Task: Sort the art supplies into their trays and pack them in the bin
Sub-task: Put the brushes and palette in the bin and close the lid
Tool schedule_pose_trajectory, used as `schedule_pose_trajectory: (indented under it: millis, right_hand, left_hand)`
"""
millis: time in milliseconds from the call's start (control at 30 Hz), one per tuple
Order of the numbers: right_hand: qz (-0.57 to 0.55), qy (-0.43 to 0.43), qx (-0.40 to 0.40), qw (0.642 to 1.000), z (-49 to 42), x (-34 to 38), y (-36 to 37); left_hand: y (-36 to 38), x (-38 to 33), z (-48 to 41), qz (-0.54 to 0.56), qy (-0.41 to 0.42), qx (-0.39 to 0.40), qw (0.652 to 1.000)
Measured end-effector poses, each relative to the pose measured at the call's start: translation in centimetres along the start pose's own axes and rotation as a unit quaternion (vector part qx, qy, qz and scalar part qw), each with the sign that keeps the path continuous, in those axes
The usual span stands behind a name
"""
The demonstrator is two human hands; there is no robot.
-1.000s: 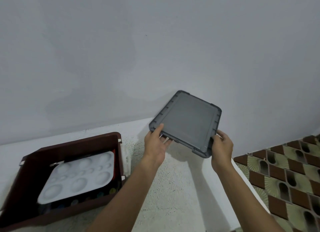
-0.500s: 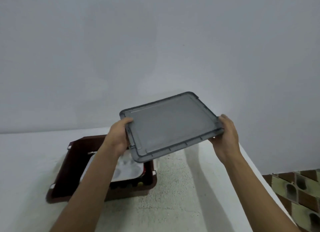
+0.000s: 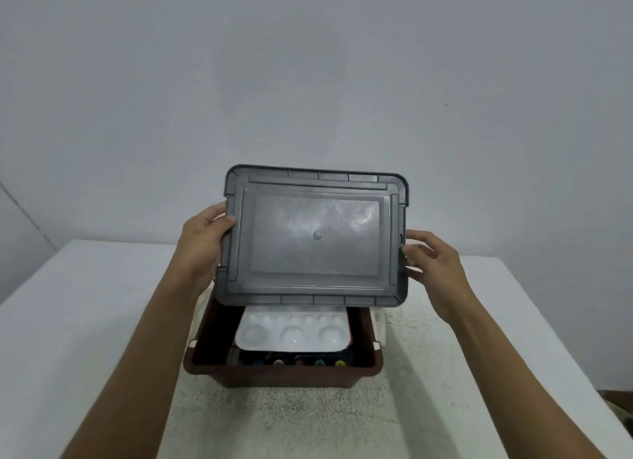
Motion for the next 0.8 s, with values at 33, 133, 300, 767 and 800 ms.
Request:
schedule_pose_trajectory:
  millis: [33, 133, 300, 767, 800]
  right_hand:
    - [-0.004, -0.012, -0.013, 1.000, 0.0, 0.3, 0.4]
    - [0.000, -0.058, -0.065, 0.996, 0.2, 1.5, 1.3]
    - [-0.086, -0.052, -0.069, 0.993, 0.9, 1.7, 3.1]
    - [0.223, -0.002, -0.032, 0.974, 2.4, -3.0, 4.4]
    - [0.258, -0.009, -0.031, 0.966, 2.5, -3.2, 4.6]
  left_hand:
    - [-0.6, -0.3, 0.2, -0.003, 0.016, -0.013, 1.000]
    - [-1.8, -1.4, 1.0, 0.000, 0.077, -0.047, 0.996]
    - [-3.9, -0.9, 1.4, 0.022, 0.083, -0.052, 0.995]
    - [-8.2, 7.9, 1.4, -0.160, -0.051, -0.026, 0.986]
    - [-8.2, 8.2, 1.6, -0.188, -0.047, -0.022, 0.981]
Point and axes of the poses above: each hand's wrist, its own z-axis away from the middle knuckle, its own y-axis out of the palm, x = y × z, the point moved 8 cm from there along -z, towards the middle knuckle, and after that the axes turned 1 degree about -z, right-handed, at the moved point
